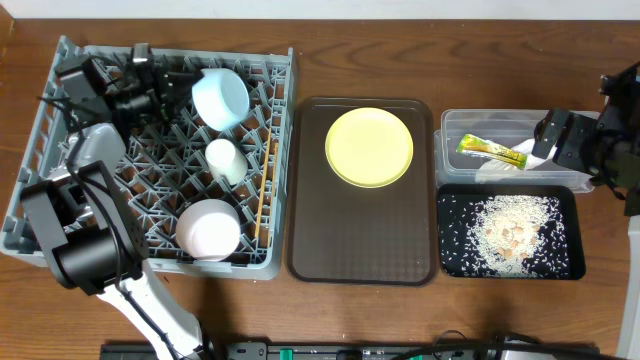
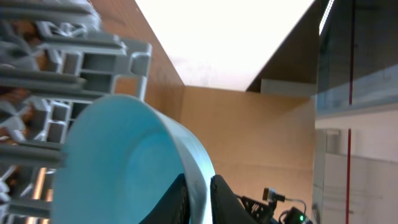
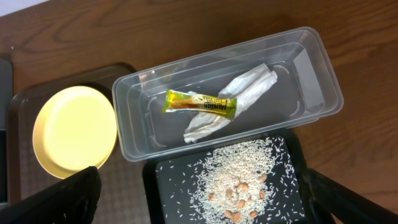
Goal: Sort waste into correct bins and load items into the dishwasher
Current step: 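Lower the light-blue bowl into the rack and release it, then move the left gripper back to the yellow plate on the brown tray, then grasp the edge of the yellow plate with the left gripper, then lift the yellow plate and carry it over the dish rack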
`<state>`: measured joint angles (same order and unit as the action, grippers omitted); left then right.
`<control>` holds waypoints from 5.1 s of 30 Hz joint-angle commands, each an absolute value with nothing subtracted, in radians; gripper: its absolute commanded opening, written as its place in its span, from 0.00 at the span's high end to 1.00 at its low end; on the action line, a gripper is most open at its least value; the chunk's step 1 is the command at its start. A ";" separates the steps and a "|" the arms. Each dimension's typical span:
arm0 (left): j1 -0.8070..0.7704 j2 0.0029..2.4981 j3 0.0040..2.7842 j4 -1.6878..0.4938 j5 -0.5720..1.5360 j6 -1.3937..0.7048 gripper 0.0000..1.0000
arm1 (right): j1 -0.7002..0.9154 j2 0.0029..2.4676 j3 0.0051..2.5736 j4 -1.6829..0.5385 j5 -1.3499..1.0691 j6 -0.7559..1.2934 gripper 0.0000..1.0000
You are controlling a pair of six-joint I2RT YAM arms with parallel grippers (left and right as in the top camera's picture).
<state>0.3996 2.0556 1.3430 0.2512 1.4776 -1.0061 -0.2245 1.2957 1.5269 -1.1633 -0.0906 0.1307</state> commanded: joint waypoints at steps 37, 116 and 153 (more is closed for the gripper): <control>0.104 1.720 1.332 -0.284 0.488 -0.463 0.58 | -0.228 1.296 1.538 -1.164 -0.094 0.144 0.01; -0.795 2.074 1.335 -0.217 0.044 -0.269 0.55 | -0.228 1.296 1.538 -1.164 -0.094 0.144 0.01; -0.061 1.451 1.339 -0.478 1.098 -0.456 0.93 | -0.228 1.296 1.538 -1.164 -0.094 0.144 0.01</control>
<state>-0.1692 1.4204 1.3373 -0.4755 0.7197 -0.4011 -0.2245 1.2961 1.5269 -1.1629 -0.0906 0.1307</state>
